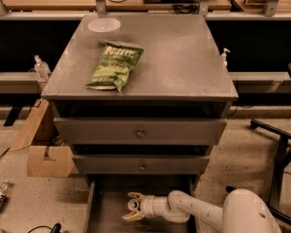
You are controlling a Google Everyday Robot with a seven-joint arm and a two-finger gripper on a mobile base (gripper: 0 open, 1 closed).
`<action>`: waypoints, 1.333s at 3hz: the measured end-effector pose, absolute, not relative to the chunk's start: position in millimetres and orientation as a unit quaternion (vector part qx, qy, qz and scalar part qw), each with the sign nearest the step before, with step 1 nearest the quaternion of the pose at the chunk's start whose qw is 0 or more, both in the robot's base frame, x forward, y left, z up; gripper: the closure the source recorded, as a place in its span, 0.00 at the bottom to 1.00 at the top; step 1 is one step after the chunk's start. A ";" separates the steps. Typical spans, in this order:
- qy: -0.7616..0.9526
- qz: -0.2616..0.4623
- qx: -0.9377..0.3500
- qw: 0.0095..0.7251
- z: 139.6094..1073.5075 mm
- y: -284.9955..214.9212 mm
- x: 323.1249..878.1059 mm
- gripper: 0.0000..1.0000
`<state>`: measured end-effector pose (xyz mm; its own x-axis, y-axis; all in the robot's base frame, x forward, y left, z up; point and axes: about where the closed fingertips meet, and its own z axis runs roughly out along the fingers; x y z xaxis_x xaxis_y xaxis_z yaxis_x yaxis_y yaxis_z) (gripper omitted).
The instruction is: Pick coke can from bottom drawer and place on counter
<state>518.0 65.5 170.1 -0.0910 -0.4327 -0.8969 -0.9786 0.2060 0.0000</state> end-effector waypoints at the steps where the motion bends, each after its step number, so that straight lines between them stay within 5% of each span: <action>1: 0.660 0.333 -0.534 0.410 172.1 65.5 517.4 0.74; 2: 0.660 0.333 -0.534 0.410 173.6 65.5 517.4 1.00; 4: 0.660 0.333 -0.534 0.410 174.1 65.5 517.2 1.00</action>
Offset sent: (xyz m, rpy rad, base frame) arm -0.0868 -0.0174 0.1887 0.2172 0.0221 0.0798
